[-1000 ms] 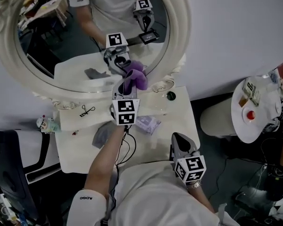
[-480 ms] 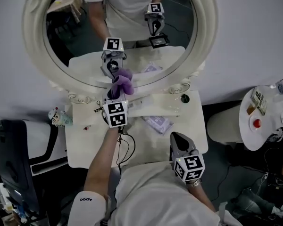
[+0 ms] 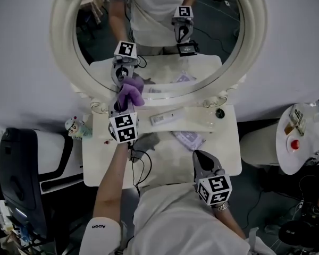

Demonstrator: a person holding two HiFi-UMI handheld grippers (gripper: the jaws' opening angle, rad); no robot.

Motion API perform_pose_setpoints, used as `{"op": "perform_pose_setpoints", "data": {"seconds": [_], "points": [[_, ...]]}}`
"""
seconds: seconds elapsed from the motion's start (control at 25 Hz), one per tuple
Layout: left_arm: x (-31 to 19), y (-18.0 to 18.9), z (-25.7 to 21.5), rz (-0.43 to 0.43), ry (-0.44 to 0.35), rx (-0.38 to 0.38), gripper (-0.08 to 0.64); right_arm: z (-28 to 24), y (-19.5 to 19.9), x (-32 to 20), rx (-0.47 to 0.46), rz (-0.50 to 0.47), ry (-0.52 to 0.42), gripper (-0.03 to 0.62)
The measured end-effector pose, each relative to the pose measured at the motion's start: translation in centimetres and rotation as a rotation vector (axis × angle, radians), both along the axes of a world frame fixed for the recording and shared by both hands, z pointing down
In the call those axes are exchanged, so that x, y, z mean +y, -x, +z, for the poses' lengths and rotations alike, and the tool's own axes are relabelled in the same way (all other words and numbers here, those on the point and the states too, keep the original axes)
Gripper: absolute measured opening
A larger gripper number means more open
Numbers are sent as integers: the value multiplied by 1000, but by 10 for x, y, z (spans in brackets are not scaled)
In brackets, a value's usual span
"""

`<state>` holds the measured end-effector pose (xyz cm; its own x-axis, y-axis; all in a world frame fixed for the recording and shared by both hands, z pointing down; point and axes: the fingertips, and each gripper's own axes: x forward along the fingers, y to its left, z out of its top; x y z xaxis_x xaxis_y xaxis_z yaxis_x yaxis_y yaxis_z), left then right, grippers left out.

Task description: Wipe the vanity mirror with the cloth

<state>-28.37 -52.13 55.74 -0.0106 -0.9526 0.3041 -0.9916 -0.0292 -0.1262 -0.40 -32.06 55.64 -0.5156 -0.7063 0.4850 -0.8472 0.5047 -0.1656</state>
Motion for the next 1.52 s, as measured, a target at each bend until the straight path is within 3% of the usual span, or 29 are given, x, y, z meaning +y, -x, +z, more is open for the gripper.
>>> {"op": "perform_pose_setpoints", "data": {"seconds": [0.12, 0.36, 0.56, 0.8, 1.2, 1.36, 1.52], "points": [[0, 2, -2, -9, -7, -31, 57, 0, 2, 2, 12, -15, -3, 8], [12, 0, -2, -71, -47, 64, 57, -1, -9, 2, 28, -36, -16, 8], [29, -34, 1, -13, -72, 73, 57, 3, -20, 0, 43, -78, -15, 8], [27, -98, 4, 66, -100, 114, 57, 11, -37, -2, 58, -114, -6, 8], [-16, -213, 21, 222, -80, 92, 57, 17, -95, -8, 67, 35, 20, 8], [-20, -230, 39, 254, -65, 102, 57, 20, -107, -7, 68, 95, 35, 8], [-22, -216, 53, 260, -51, 63, 55, 21, -97, -7, 71, 101, 42, 8]]}}
